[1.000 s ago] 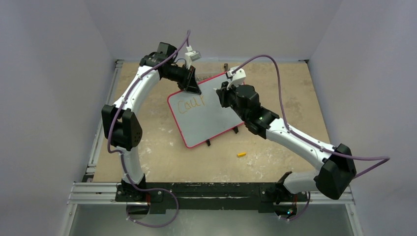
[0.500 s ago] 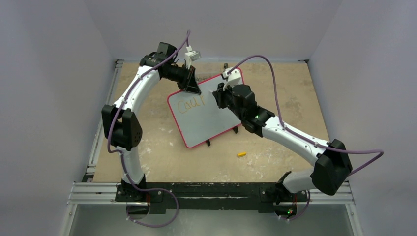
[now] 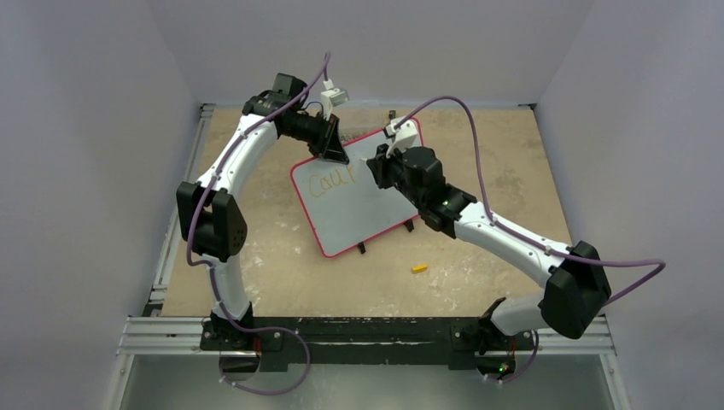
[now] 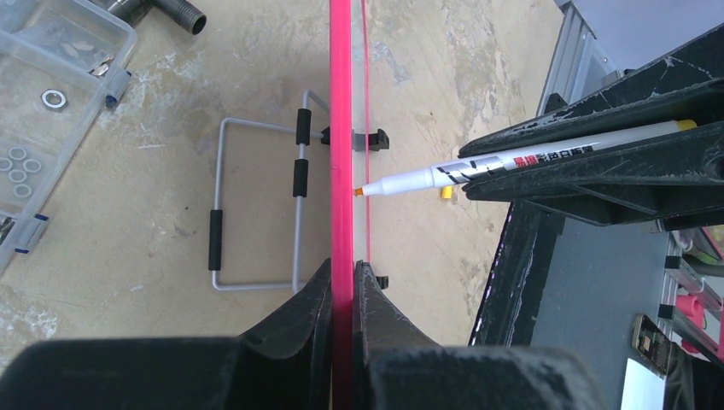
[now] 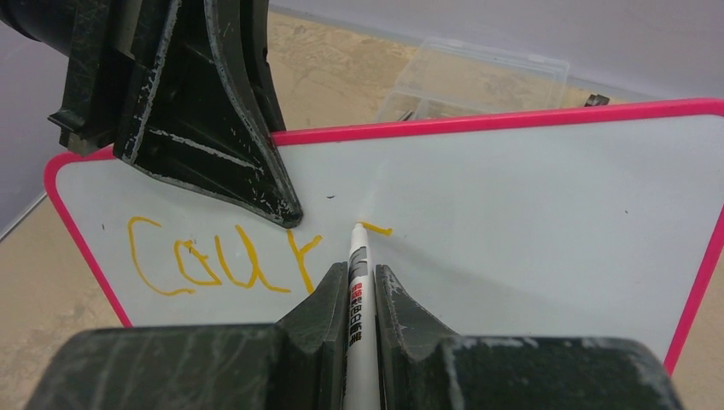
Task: Write a sentence on the whiteboard
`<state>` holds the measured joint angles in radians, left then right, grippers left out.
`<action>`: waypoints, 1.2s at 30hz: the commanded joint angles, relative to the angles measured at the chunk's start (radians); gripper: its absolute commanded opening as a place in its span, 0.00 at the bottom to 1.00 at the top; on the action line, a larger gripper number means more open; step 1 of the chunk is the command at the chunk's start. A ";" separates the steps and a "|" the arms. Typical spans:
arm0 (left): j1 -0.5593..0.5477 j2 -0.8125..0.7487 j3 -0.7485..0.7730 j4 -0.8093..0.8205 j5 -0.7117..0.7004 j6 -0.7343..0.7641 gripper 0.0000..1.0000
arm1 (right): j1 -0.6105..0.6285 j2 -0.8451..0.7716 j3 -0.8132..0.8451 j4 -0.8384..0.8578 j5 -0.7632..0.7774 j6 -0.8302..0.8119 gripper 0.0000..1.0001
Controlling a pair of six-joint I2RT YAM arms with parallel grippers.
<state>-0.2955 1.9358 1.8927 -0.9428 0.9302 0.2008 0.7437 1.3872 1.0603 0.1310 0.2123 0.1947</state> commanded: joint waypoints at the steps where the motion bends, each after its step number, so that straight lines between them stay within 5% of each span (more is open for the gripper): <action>1: -0.036 -0.008 0.016 -0.001 0.051 0.038 0.00 | -0.005 0.008 -0.022 0.011 -0.045 0.010 0.00; 18: -0.036 -0.008 0.016 -0.002 0.048 0.038 0.00 | -0.006 -0.037 -0.066 -0.032 0.047 0.002 0.00; 36: -0.036 -0.008 0.016 -0.001 0.053 0.037 0.00 | -0.008 0.011 0.066 -0.028 0.089 -0.057 0.00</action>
<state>-0.2958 1.9358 1.8927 -0.9428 0.9287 0.2008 0.7429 1.3815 1.0721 0.0826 0.2794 0.1589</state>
